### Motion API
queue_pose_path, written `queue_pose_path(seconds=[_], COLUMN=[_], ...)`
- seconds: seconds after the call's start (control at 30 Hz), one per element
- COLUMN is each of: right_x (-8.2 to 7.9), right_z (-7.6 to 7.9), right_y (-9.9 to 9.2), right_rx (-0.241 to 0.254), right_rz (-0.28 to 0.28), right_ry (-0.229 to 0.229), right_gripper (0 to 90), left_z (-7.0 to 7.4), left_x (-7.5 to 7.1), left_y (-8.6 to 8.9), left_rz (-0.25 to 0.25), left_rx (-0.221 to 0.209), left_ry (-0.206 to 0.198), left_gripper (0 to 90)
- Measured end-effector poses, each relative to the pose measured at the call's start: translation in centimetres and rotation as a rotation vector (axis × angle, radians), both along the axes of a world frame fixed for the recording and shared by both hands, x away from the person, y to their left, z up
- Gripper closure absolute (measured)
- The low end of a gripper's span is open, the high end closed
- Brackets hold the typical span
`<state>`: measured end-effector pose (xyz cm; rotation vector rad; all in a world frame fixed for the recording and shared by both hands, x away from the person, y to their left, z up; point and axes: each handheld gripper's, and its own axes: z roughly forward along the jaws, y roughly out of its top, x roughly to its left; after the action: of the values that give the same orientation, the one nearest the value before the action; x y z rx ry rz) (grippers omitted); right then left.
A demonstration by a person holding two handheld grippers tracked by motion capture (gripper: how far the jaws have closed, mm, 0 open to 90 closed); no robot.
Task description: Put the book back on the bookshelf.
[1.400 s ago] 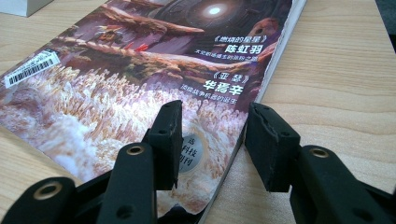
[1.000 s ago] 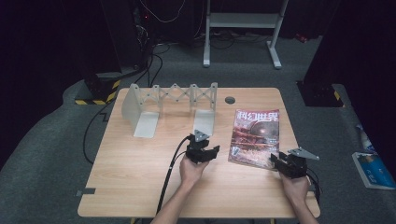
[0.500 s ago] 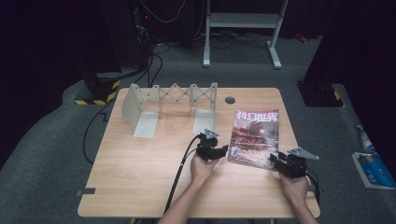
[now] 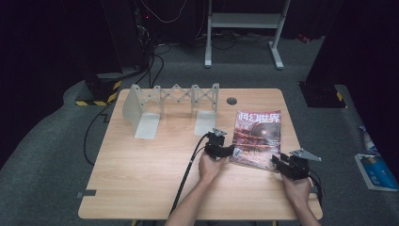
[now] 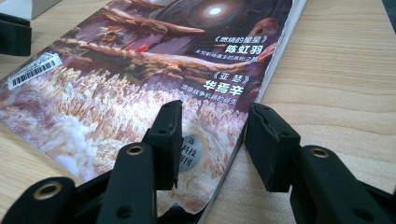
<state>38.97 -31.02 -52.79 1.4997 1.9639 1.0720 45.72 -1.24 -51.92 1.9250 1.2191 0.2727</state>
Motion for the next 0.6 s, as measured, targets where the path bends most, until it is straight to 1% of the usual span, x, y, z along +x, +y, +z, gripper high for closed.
queue_pose_path(seconds=[0.1, 0.17, 0.2, 0.27, 0.3, 0.4, 0.43, 0.47, 0.5, 0.53, 0.57, 0.6], right_x=[0.0, 0.0, 0.0, 0.0, 0.0, 0.0, 0.1, 0.1, 0.1, 0.1, 0.1, 0.1], right_z=[0.0, 0.0, 0.0, 0.0, 0.0, 0.0, 0.0, 0.0, 0.0, 0.0, 0.0, 0.0], right_y=[0.0, 0.0, 0.0, 0.0, 0.0, 0.0, 0.0, 0.0, 0.0, 0.0, 0.0, -0.1], right_rx=[0.000, 0.001, 0.001, 0.002, 0.002, 0.004, 0.004, 0.006, 0.006, 0.007, 0.007, 0.007], right_rz=[0.001, 0.000, 0.001, 0.001, 0.002, 0.002, 0.003, 0.003, 0.003, 0.003, 0.004, 0.006], right_ry=[0.001, 0.001, 0.002, 0.003, 0.003, 0.003, 0.001, 0.002, 0.002, 0.001, 0.003, 0.004], right_gripper=[56.3, 56.3, 56.3, 56.3, 56.3, 56.3, 56.3, 56.3, 56.3, 56.3, 56.3, 56.3], left_z=[0.1, 0.1, 0.0, -0.1, -0.2, -0.2, -0.2, -0.2, -0.2, -0.3, -0.2, -0.2], left_x=[0.2, 0.3, 0.3, 0.3, 0.2, 0.3, 0.3, 0.2, 0.1, 0.0, -0.2, -0.3], left_y=[-0.4, -0.8, -1.1, -1.4, -1.5, -1.7, -1.8, -1.9, -2.1, -2.4, -2.8, -2.9], left_rz=[0.000, 0.000, -0.001, -0.013, -0.008, 0.001, -0.010, -0.014, -0.028, -0.045, -0.045, -0.040], left_rx=[-0.002, 0.016, 0.030, 0.050, 0.039, 0.024, 0.025, 0.014, 0.017, 0.010, 0.034, 0.037], left_ry=[0.004, -0.007, -0.021, -0.030, -0.027, -0.023, -0.026, -0.022, -0.024, -0.021, -0.035, -0.034], left_gripper=[47.5, 47.6, 47.6, 47.6, 47.4, 47.6, 48.0, 48.7, 49.4, 51.0, 51.3, 50.8])
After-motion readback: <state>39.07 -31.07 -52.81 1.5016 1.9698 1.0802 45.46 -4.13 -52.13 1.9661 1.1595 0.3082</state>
